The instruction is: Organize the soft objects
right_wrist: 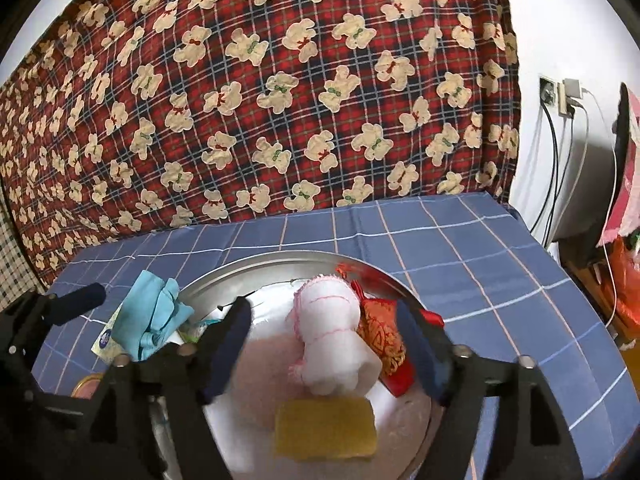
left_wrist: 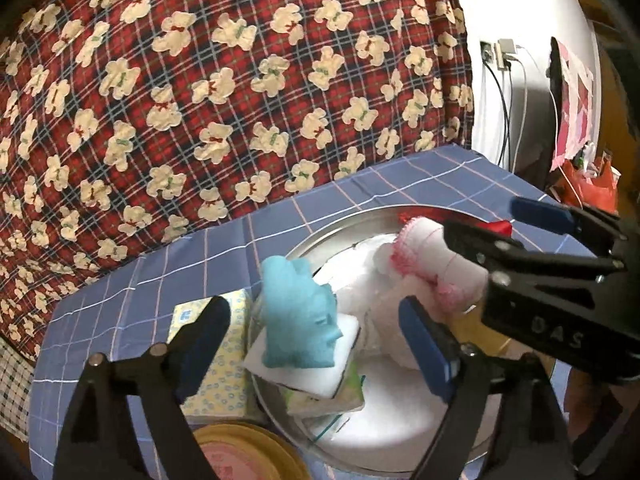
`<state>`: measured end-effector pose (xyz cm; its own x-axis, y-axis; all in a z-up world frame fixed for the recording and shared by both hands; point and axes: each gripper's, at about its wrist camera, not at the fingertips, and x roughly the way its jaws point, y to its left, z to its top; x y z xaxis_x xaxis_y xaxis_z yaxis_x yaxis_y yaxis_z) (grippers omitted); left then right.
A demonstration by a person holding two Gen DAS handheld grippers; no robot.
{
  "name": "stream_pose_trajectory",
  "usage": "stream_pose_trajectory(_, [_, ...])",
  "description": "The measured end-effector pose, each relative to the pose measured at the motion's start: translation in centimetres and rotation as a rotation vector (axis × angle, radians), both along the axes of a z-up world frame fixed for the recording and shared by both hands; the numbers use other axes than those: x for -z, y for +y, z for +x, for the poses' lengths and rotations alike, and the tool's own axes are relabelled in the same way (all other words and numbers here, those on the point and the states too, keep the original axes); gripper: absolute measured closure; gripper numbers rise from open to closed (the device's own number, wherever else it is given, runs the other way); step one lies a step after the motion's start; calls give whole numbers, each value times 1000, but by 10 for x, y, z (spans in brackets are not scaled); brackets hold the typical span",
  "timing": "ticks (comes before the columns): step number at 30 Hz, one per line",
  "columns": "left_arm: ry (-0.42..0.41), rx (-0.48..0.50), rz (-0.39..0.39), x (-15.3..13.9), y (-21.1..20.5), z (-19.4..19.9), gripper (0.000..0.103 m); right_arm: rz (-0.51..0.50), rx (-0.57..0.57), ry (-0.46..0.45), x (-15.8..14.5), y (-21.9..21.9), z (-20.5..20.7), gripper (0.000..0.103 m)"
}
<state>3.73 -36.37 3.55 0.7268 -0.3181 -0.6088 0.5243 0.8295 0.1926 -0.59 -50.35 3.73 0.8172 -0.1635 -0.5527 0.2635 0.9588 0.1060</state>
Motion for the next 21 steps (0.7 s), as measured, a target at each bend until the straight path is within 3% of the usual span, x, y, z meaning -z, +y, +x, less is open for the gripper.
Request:
stream_pose_trajectory(8, [-51, -37, -33, -10, 23, -11, 12, -16, -2, -43, -11, 13, -22, 19])
stream_pose_trajectory(12, [-82, -75, -71, -18, 38, -21, 1, -34, 8, -70, -18, 23, -34, 18])
stream_pose_trajectory(21, [-91, -102, -124, -21, 58, -29, 1, -66, 15, -100, -25, 36, -46, 15])
